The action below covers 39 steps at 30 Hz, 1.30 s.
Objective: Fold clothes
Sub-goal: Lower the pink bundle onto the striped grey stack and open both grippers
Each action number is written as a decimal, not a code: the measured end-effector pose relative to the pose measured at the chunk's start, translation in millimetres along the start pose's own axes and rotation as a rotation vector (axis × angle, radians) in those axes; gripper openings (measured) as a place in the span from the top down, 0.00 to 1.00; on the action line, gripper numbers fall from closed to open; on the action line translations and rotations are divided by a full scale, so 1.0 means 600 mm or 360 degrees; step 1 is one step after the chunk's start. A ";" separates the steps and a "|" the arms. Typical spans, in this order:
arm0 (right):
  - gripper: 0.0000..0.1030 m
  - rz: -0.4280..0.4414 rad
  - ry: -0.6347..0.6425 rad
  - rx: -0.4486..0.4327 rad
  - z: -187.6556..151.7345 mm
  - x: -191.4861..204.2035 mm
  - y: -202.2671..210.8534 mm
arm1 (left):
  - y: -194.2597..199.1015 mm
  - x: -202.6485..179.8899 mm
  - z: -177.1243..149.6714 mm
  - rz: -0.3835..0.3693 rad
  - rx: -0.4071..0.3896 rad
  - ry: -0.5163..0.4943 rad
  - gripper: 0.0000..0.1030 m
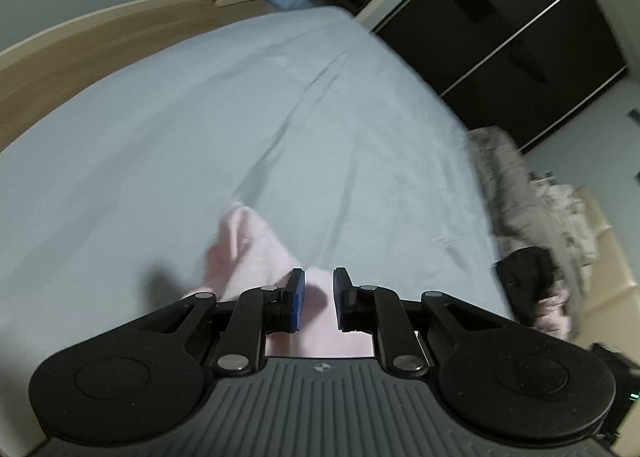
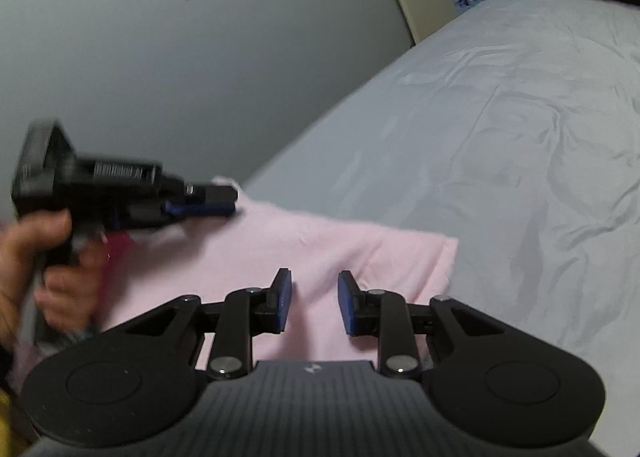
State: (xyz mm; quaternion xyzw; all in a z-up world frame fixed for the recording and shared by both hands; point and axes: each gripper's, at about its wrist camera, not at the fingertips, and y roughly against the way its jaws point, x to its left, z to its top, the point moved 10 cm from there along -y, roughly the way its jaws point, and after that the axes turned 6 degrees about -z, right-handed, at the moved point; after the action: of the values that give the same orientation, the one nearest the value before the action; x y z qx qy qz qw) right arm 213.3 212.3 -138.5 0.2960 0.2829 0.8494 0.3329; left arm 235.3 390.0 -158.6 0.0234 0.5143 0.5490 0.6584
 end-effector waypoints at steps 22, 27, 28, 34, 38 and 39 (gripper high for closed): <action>0.67 0.0054 0.0137 -0.0123 -0.048 -0.004 0.125 | 0.220 -0.033 -0.092 -0.0161 -0.0138 -0.0142 0.87; 0.67 0.0148 0.0367 -0.0059 -0.102 0.084 0.128 | 0.177 -0.035 -0.139 -0.0137 -0.0038 -0.0177 0.87; 0.67 0.0147 0.0390 -0.0039 -0.113 0.091 0.122 | 0.166 -0.028 -0.145 -0.0114 -0.0019 -0.0172 0.87; 0.66 0.0112 0.0397 0.0060 -0.170 0.072 0.104 | 0.145 0.026 -0.170 -0.0041 0.0009 -0.0103 0.87; 0.65 0.0096 0.0295 0.0108 -0.186 0.031 0.111 | 0.166 0.032 -0.162 0.0020 -0.0011 -0.0084 0.87; 0.65 0.0093 0.0274 0.0110 -0.188 0.024 0.119 | 0.174 0.027 -0.160 0.0054 -0.0016 -0.0098 0.87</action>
State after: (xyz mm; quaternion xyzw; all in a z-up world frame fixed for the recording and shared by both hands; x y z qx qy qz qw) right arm 98.4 146.8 -160.6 0.2414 0.3309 0.8707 0.2721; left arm 92.6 392.3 -151.9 0.0456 0.4905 0.5616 0.6647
